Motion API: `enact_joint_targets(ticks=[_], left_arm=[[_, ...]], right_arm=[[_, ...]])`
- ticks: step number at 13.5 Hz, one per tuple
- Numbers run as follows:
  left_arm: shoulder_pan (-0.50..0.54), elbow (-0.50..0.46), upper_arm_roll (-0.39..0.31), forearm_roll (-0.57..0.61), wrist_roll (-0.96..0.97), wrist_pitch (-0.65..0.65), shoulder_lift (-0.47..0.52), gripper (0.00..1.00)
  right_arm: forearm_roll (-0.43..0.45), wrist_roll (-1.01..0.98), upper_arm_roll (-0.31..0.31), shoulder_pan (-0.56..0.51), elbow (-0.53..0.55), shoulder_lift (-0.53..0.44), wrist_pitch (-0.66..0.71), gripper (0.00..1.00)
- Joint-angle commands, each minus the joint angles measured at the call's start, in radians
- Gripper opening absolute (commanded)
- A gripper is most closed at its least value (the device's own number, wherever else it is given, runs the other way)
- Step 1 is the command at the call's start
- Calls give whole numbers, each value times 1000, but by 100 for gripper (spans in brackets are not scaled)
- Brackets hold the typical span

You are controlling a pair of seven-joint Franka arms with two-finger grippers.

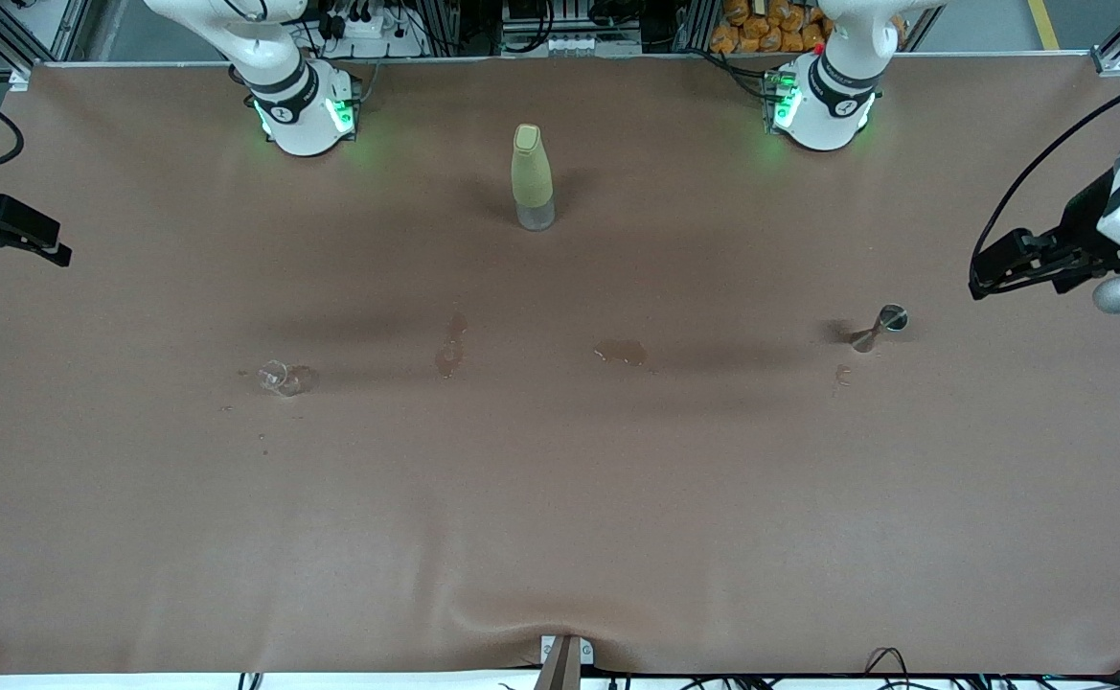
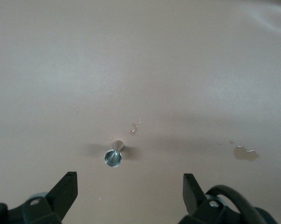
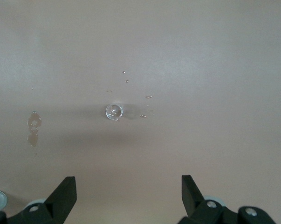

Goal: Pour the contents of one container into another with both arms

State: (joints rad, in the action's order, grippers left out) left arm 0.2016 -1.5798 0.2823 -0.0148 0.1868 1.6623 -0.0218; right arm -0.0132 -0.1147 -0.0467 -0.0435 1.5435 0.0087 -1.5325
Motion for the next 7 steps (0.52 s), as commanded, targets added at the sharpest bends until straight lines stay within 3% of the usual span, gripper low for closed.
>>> enact_joint_targets(ticks=[1,7], left_arm=[[4,4,17,4,55,-27,17,100],[12,69,8,-8,-10,-68,7,100]], right_arm=[[6,17,-4,10,-29,13,14,100],[7,17,-4,8,-29,13,14,100]])
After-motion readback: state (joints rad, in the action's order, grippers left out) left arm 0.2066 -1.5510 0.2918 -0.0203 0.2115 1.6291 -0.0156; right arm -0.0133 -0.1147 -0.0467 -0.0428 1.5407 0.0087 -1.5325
